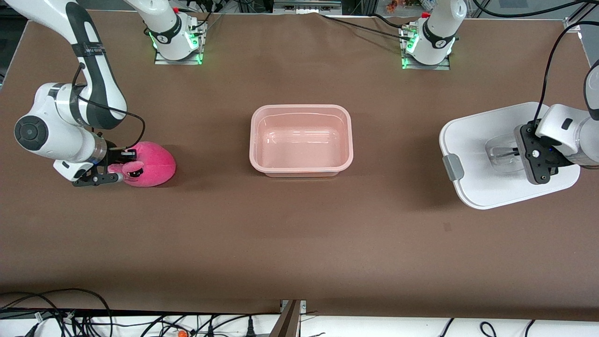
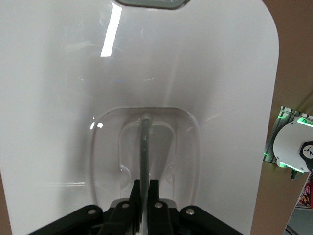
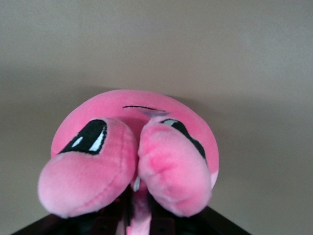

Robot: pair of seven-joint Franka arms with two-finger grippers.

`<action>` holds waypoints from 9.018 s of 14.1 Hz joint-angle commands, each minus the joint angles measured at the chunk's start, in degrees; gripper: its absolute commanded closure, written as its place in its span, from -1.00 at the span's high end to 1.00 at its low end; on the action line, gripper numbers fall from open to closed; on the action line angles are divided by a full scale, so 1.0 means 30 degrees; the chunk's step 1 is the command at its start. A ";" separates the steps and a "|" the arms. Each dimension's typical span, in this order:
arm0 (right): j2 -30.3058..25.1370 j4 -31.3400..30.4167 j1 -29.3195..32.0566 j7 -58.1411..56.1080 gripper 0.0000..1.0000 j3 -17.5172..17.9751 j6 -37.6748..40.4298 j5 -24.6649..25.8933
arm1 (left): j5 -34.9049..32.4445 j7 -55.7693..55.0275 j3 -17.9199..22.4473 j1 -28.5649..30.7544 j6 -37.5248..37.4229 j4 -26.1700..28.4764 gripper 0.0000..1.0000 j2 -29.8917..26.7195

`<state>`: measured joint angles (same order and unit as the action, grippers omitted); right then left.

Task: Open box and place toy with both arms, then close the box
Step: 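Lift the pink toy with the right gripper and carry it over the box, then lower the toy into the pink box and open the right gripper, then withdraw the right gripper while the left gripper carries the lid over the box, then lower the lid onto the box and press it down with the left gripper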

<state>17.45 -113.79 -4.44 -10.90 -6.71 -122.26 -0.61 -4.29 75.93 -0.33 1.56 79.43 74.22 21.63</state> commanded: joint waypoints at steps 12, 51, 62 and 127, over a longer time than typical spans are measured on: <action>0.0628 1.0299 -0.1596 -0.4094 -1.00 0.2817 1.0981 -0.0322 | -0.0297 0.0911 -0.0184 0.0446 -0.0403 -0.0306 -1.00 0.0054; 0.9854 1.6427 -1.3170 -0.7322 -0.62 0.5518 0.8441 0.7879 | -0.0063 0.0794 -0.0389 0.0211 -0.0432 -0.0306 -1.00 0.0113; 0.9185 1.7482 -1.3729 -0.1170 1.00 0.5606 0.6122 0.7735 | -0.0034 0.0882 -0.0419 -0.0081 -0.0403 -0.0335 -1.00 0.0201; -0.4880 0.9455 -0.3092 0.3781 1.00 0.0069 1.1105 0.0585 | -0.0678 -1.3473 -0.0712 -1.5843 0.9088 0.0514 -1.00 0.5796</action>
<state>2.52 -86.47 -13.67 1.14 -6.67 -89.38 1.02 -4.08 36.03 -2.90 -45.70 105.09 74.53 38.28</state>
